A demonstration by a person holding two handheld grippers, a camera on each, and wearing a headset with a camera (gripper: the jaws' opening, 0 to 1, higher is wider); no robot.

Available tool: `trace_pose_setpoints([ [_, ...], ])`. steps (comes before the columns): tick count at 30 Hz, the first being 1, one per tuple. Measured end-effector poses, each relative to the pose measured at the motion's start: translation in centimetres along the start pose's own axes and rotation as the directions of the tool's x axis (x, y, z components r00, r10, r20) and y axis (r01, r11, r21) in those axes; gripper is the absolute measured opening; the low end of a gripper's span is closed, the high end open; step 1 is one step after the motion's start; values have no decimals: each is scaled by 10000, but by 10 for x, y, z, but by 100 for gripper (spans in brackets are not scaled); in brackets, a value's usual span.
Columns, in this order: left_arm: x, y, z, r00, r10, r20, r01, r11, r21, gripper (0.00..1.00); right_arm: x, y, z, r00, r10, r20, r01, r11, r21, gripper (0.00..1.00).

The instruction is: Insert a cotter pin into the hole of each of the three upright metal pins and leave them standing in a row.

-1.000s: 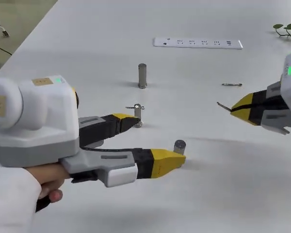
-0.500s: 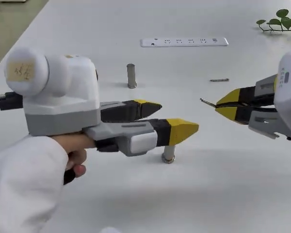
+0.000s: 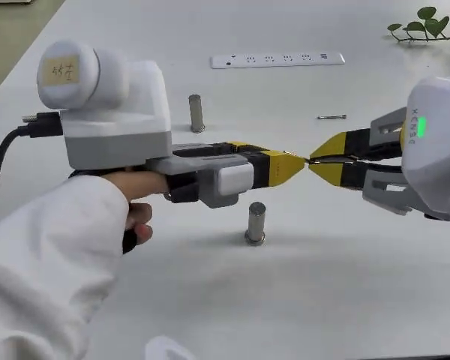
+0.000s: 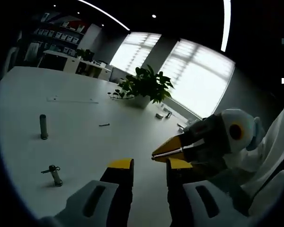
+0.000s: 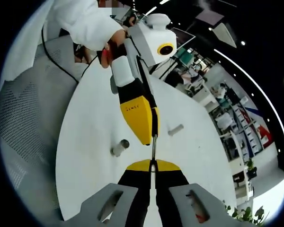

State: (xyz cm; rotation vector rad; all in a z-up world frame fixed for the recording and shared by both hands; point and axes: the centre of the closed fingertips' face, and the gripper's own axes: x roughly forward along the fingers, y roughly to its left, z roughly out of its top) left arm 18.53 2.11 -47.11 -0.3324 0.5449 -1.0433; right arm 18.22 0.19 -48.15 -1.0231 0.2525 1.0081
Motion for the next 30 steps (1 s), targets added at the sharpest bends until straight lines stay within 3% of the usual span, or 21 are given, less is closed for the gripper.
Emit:
trace_pose_setpoints([
  [15, 5, -7, 4, 9994, -346, 43, 347, 9992, -190, 1, -1, -4, 9, 9998, -175, 91, 178, 9991, -378, 0],
  [30, 3, -12, 3, 9985, -503, -197, 502, 9987, -70, 0, -4, -2, 16, 9999, -90, 142, 101, 9966, -815, 0],
])
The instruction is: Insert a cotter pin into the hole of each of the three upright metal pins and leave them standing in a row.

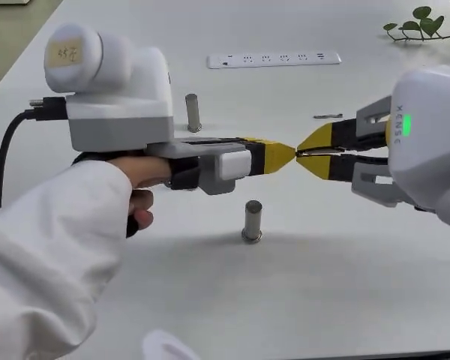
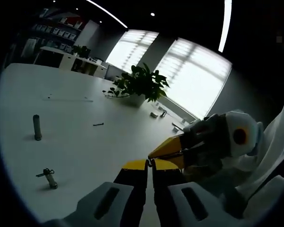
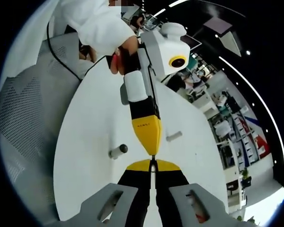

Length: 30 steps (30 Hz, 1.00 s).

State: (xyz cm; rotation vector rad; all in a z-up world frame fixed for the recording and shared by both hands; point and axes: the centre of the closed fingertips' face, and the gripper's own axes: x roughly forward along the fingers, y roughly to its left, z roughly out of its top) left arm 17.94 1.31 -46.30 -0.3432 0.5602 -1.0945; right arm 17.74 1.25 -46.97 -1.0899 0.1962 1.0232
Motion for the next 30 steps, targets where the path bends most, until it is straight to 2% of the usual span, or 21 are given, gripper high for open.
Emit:
trace_pose_setpoints([
  [5, -3, -1, -1, 9999, -31, -127, 33, 9999, 166, 0, 0, 1, 4, 10000, 71, 57, -71, 9999, -101, 0],
  [12, -4, -1, 1, 9999, 157, 21, -158, 9990, 416, 0, 0, -1, 5, 9999, 62, 94, -62, 10000, -55, 0],
  [15, -4, -2, 0, 9999, 159, -10, -159, 9999, -8, 0, 0, 0, 5, 9998, 121, 129, -120, 9999, -52, 0],
  [19, -4, 0, 0, 9999, 115, -45, -116, 9998, -145, 0, -1, 1, 5, 9997, 170, 175, -169, 9998, -64, 0],
  [23, -3, 1, 1, 9998, 191, -33, -192, 9996, -189, 0, -1, 0, 4, 9997, 180, 188, -179, 9998, -57, 0],
  [28, -4, 1, 1, 9997, 218, -103, -217, 9998, 43, 0, -1, 1, 5, 9987, 234, 454, -244, 9995, 223, 0],
  [30, -5, 2, 1, 9995, 271, -134, -270, 9996, 77, 0, -1, 1, 4, 9989, 238, 416, -248, 9994, 239, 2],
])
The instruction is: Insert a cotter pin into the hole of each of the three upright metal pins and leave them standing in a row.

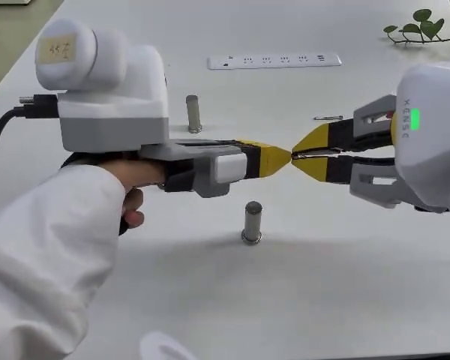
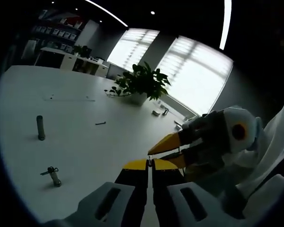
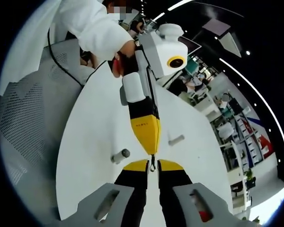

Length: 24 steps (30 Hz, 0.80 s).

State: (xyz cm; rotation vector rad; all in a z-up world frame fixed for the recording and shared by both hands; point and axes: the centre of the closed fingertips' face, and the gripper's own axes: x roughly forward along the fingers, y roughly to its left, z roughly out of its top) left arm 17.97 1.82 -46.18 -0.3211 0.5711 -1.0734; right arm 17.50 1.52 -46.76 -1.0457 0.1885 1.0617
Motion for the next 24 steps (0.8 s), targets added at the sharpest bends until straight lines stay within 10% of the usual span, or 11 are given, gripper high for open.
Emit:
trace_pose_setpoints([
  [9, -8, 2, -2, 9998, 53, -213, -31, 9948, 1021, 0, 2, 4, -8, 9968, 634, 495, -717, 9791, 1903, 19],
  [20, -13, -7, -6, 9980, -310, -546, 470, 9459, 3209, 0, 4, 7, -12, 9642, 1710, 2025, -2473, 8550, 4559, 18],
  [24, -15, -11, -5, 9971, -491, -580, 696, 8967, 4371, 0, 4, 11, -5, 9462, 2037, 2515, -3053, 8193, 4853, 15],
])
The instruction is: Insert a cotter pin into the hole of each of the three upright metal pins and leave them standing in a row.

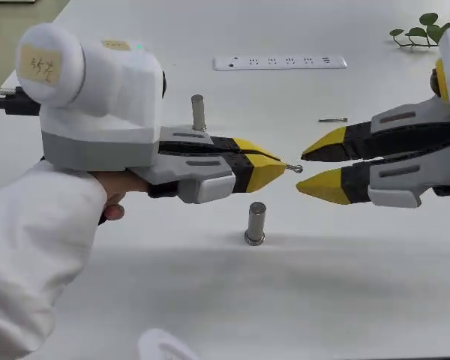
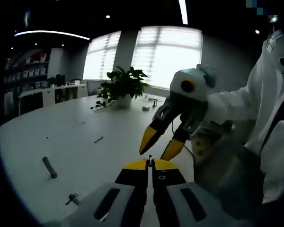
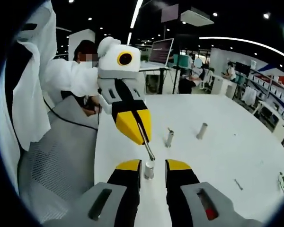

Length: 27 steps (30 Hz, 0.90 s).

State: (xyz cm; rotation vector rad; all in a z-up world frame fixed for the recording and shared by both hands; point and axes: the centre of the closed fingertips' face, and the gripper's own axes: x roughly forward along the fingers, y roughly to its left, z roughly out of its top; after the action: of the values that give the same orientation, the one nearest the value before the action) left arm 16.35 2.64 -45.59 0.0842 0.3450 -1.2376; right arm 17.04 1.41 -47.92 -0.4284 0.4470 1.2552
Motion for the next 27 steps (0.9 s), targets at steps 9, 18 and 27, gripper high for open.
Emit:
trace_pose_setpoints([
  [9, 0, -12, -5, 9981, -495, -367, 542, 9884, 1416, 0, 1, 14, 0, 9987, 511, 28, -511, 9986, 114, 9],
  [18, -2, -18, -7, 9961, -759, -441, 825, 9813, 1741, 0, 3, 26, 0, 9967, 813, -61, -814, 9967, -7, 3],
  [27, -4, -15, -18, 9924, -936, -801, 1068, 9776, 1811, 0, 4, 39, -3, 9910, 1263, -449, -1281, 9910, -389, 0],
])
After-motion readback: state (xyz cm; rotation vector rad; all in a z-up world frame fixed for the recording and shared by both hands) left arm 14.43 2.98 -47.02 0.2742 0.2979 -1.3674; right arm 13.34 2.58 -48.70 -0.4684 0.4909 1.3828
